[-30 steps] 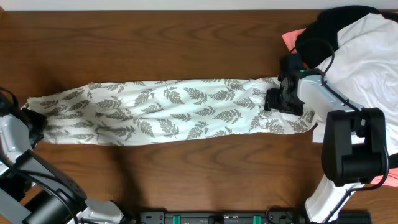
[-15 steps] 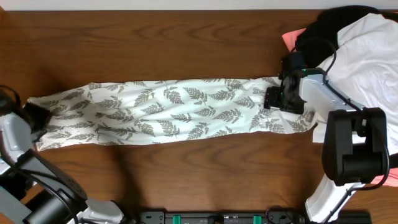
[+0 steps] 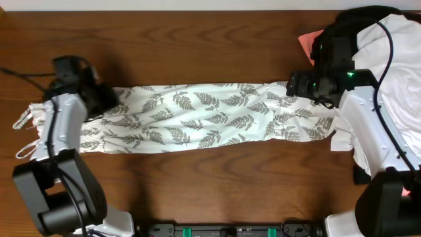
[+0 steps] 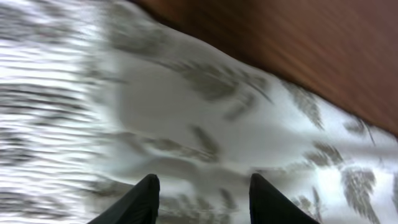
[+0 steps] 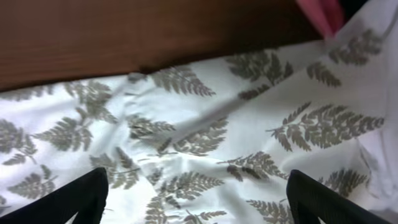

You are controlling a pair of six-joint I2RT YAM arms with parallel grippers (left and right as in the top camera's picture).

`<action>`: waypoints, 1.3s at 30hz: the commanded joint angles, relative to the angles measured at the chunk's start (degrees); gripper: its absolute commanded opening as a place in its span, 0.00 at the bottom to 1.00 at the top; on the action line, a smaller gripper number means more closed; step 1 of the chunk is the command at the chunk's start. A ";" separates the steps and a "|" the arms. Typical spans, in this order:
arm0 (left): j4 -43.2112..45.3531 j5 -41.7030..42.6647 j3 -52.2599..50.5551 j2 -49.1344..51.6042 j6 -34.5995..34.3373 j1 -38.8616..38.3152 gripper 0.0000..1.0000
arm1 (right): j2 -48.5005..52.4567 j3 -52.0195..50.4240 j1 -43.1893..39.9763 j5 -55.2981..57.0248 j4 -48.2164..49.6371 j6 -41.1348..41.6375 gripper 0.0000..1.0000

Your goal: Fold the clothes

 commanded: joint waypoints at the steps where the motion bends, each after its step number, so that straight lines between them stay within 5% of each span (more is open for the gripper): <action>1: -0.79 0.46 0.02 0.68 2.34 -3.76 0.47 | 4.02 -2.10 -1.77 -0.20 0.13 -0.09 0.90; 16: -4.48 -3.13 0.02 0.68 2.95 -14.01 0.47 | 19.41 -2.29 -6.62 -0.02 4.09 -0.50 0.90; 35: -6.40 -3.13 0.02 0.68 2.95 -15.19 0.47 | 25.62 -2.29 -6.34 -14.43 7.04 -0.46 0.93; 38: -6.60 -3.13 0.02 0.68 2.95 -15.19 0.48 | 25.62 -2.29 -6.27 -14.80 6.91 -0.04 0.82; 39: -6.73 -3.13 0.02 0.68 2.95 -15.19 0.47 | 25.62 -2.29 -6.27 -14.80 7.02 -0.04 0.66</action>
